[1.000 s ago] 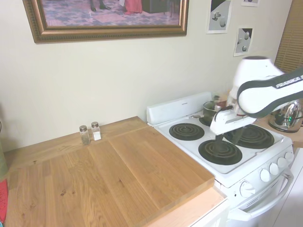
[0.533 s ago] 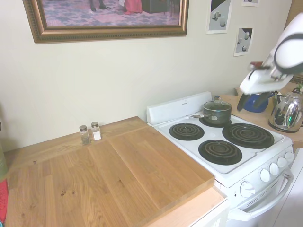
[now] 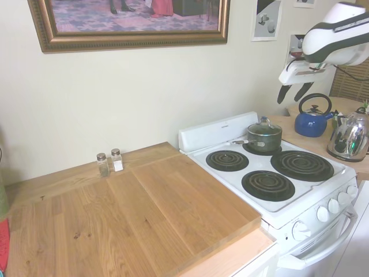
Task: Uncover the lid of the pot
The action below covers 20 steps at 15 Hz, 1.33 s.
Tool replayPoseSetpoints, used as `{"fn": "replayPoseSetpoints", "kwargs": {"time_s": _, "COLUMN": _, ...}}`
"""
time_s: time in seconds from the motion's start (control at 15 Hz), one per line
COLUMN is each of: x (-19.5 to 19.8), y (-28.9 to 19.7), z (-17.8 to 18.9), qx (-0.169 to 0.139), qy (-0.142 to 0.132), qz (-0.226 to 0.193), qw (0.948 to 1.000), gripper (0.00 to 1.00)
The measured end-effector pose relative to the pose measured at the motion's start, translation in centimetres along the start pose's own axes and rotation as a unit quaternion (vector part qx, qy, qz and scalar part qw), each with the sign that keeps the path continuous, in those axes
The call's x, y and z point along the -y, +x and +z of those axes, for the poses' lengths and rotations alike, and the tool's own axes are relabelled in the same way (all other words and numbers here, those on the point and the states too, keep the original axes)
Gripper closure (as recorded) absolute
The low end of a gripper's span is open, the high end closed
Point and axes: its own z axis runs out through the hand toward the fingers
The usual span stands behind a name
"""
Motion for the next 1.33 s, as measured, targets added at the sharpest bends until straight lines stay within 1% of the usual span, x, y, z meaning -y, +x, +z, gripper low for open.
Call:
{"fn": "replayPoseSetpoints", "kwargs": {"time_s": 0.13, "x": 1.2, "y": 1.9, "z": 4.0, "qx": 0.014, "qy": 0.001, "qz": -0.016, "qw": 0.9998, "gripper": 0.00}}
{"fn": "replayPoseSetpoints", "kwargs": {"time_s": 0.2, "x": 1.8, "y": 2.5, "z": 5.8, "qx": 0.028, "qy": 0.000, "qz": -0.027, "qw": 0.9993, "gripper": 0.00}}
{"fn": "replayPoseSetpoints", "kwargs": {"time_s": 0.33, "x": 2.7, "y": 3.1, "z": 8.2, "qx": 0.055, "qy": 0.000, "qz": -0.040, "qw": 0.9977, "gripper": 0.00}}
{"fn": "replayPoseSetpoints", "kwargs": {"time_s": 0.4, "x": 2.9, "y": 3.3, "z": 8.9, "qx": 0.066, "qy": -0.002, "qz": -0.044, "qw": 0.9968, "gripper": 1.00}}
{"fn": "replayPoseSetpoints", "kwargs": {"time_s": 0.6, "x": 3.1, "y": 4.0, "z": 10.5, "qx": 0.091, "qy": -0.013, "qz": -0.042, "qw": 0.9949, "gripper": 1.00}}
{"fn": "replayPoseSetpoints", "kwargs": {"time_s": 0.93, "x": 2.6, "y": 6.7, "z": 12.5, "qx": 0.097, "qy": -0.024, "qz": -0.032, "qw": 0.9944, "gripper": 1.00}}
{"fn": "replayPoseSetpoints", "kwargs": {"time_s": 1.13, "x": 3.0, "y": 7.0, "z": 12.5, "qx": 0.097, "qy": -0.026, "qz": -0.034, "qw": 0.9943, "gripper": 1.00}}
{"fn": "replayPoseSetpoints", "kwargs": {"time_s": 1.33, "x": 3.1, "y": 6.7, "z": 13.1, "qx": 0.106, "qy": -0.032, "qz": -0.037, "qw": 0.9931, "gripper": 1.00}}
